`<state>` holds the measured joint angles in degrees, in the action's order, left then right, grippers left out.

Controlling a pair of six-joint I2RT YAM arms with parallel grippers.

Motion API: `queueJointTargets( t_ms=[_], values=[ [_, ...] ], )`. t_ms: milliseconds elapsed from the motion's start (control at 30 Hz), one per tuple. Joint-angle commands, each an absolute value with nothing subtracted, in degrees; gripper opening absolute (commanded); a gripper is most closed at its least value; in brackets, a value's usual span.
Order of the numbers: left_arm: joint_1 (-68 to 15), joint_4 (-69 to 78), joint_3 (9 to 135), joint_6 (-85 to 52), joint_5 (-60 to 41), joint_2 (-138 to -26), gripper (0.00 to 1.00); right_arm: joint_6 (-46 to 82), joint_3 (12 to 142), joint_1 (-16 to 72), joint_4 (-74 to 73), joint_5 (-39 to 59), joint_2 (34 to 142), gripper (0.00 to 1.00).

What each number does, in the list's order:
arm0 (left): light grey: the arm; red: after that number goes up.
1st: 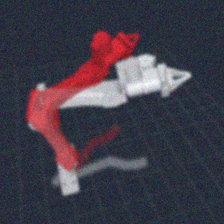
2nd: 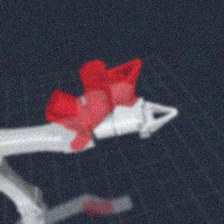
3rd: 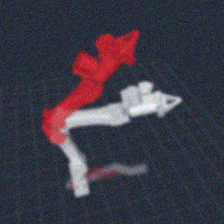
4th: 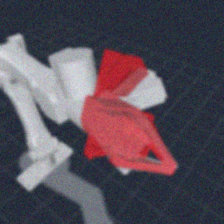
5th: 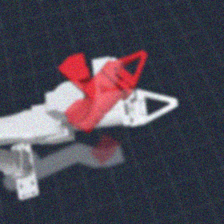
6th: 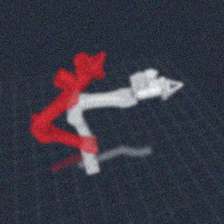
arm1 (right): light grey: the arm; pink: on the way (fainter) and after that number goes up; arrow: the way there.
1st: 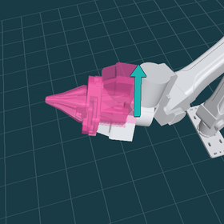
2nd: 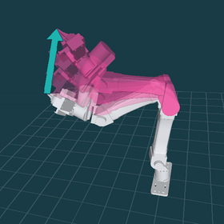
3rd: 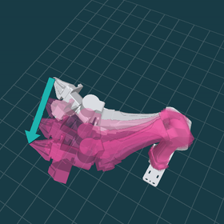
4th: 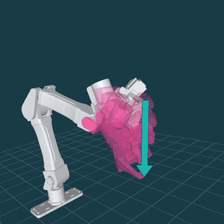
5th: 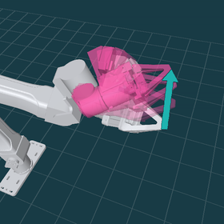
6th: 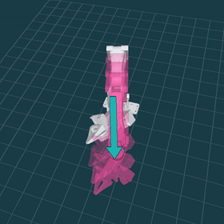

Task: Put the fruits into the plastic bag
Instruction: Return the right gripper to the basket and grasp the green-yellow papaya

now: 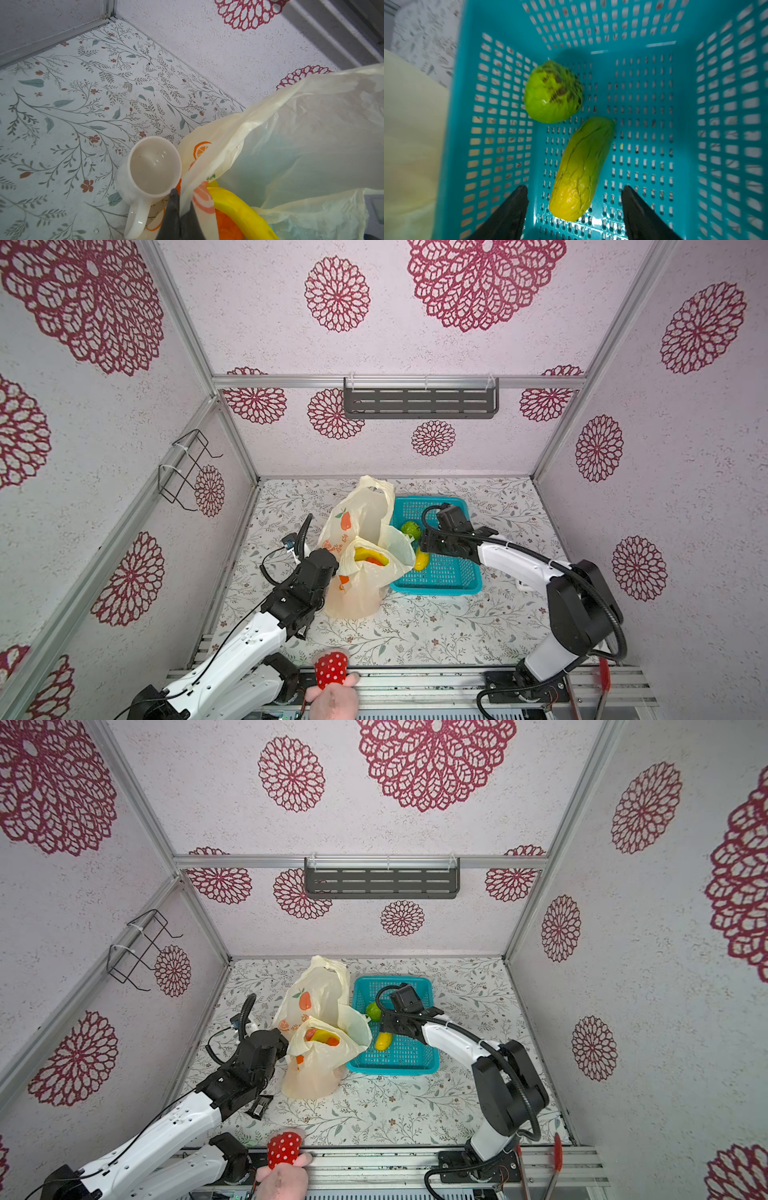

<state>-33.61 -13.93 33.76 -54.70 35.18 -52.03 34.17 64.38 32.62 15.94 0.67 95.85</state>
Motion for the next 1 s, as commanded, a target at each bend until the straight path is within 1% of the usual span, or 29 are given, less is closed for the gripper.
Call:
queueJointTargets(
  t_ms=[0, 167, 367, 500, 567, 700, 767, 867, 967],
  values=[
    [-33.93, -14.13, 33.49, -55.29, 35.9, -50.9, 0.0, 33.77, 67.57, 32.78, 19.19, 5.14, 97.81, 0.74],
    [-33.93, -14.06, 33.49, -54.9, 36.05, -50.88, 0.0, 33.17, 67.63, 32.87, 19.48, 5.45, 101.07, 0.74],
    [-34.0, -13.9, 33.75, -54.72, 35.79, -51.65, 0.0, 33.42, 66.16, 32.96, 18.26, 5.44, 102.5, 0.68],
    [-33.95, -13.84, 33.65, -54.93, 35.69, -51.68, 0.0, 33.21, 66.02, 32.97, 17.81, 5.18, 102.86, 0.61],
    [-33.93, -13.81, 33.66, -55.02, 35.55, -51.64, 0.0, 33.17, 65.81, 33.02, 17.71, 5.13, 102.99, 0.54],
    [-33.95, -13.98, 33.51, -55.16, 35.37, -51.2, 0.0, 33.15, 65.32, 32.96, 17.24, 4.79, 102.3, 0.36],
    [-33.93, -13.99, 33.49, -55.18, 35.38, -51.11, 0.0, 33.56, 64.35, 32.96, 16.27, 4.24, 100.98, 0.3],
    [-33.93, -14.0, 33.49, -55.12, 35.41, -51.02, 0.0, 34.58, 62.58, 32.96, 14.46, 2.53, 97.91, 0.27],
    [-33.99, -13.8, 33.49, -55.14, 35.18, -51.23, 0.0, 35.0, 61.12, 32.97, 12.49, 0.26, 93.54, 0.26]
  ],
)
